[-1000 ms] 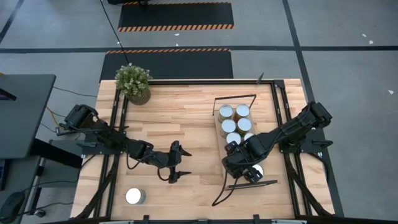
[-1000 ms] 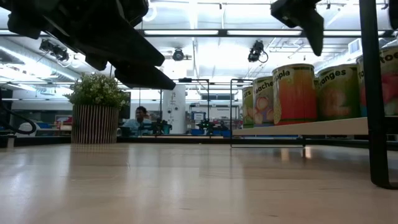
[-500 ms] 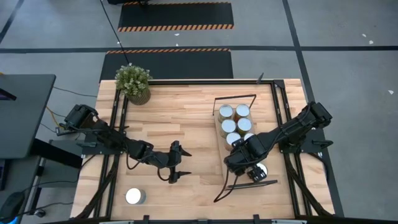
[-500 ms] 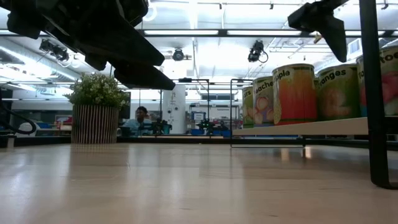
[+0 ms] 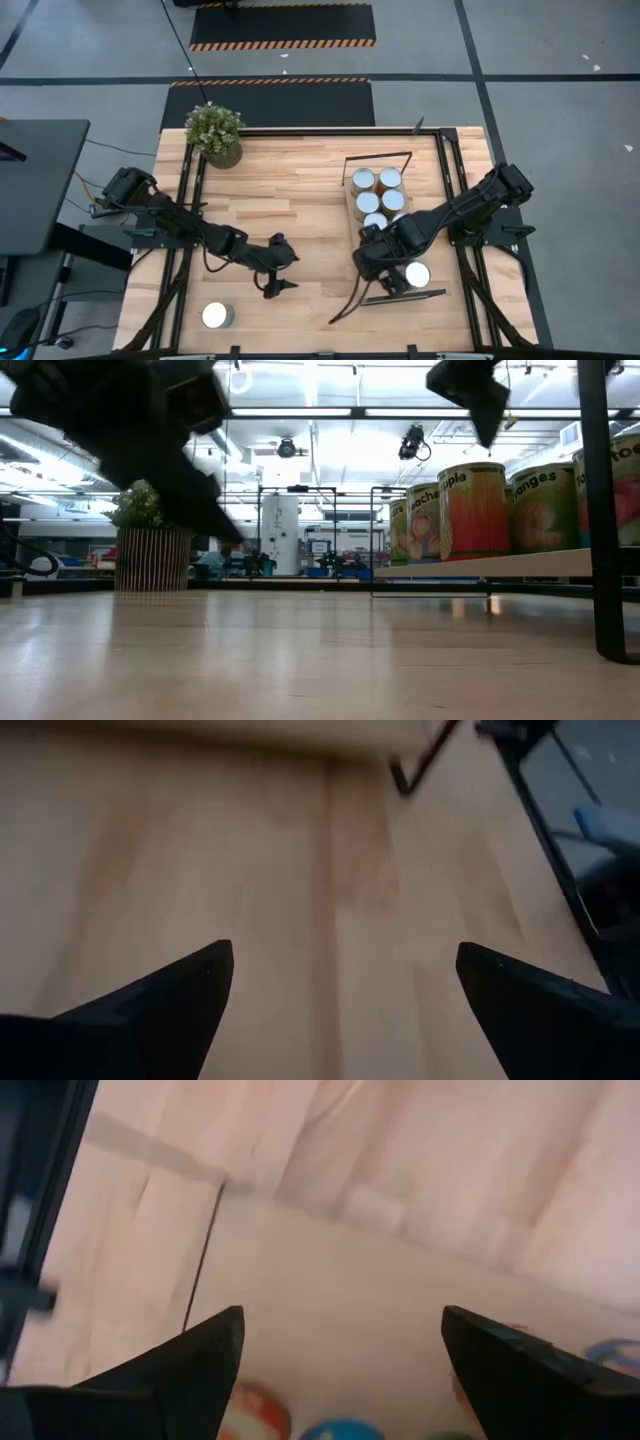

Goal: Pick and place cans onto a shelf
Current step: Put the canned cherries on the shelf

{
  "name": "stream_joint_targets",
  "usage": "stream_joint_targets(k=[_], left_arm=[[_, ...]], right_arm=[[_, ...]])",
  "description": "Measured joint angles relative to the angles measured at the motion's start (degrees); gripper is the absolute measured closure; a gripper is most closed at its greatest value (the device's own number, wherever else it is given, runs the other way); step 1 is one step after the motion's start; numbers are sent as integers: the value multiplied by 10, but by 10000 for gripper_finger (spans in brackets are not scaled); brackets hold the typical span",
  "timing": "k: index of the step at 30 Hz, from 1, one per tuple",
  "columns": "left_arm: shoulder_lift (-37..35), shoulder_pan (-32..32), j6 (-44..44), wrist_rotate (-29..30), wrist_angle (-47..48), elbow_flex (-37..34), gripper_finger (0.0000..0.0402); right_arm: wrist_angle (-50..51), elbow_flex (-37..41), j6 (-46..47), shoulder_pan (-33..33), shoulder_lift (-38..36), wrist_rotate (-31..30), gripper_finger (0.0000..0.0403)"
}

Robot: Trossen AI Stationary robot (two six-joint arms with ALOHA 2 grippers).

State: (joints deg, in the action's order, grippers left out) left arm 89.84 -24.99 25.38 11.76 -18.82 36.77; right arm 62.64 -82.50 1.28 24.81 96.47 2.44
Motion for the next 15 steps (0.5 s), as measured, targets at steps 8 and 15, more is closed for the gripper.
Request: stream_joint_targets(k=[8, 15], left_arm=[[-31, -24, 55, -10, 340, 120, 13], [-31, -83, 150, -11, 661, 278, 13]], right_arm=[[-55, 0, 56, -7, 0, -42, 56], [-47, 0, 18, -8, 0, -81, 56]])
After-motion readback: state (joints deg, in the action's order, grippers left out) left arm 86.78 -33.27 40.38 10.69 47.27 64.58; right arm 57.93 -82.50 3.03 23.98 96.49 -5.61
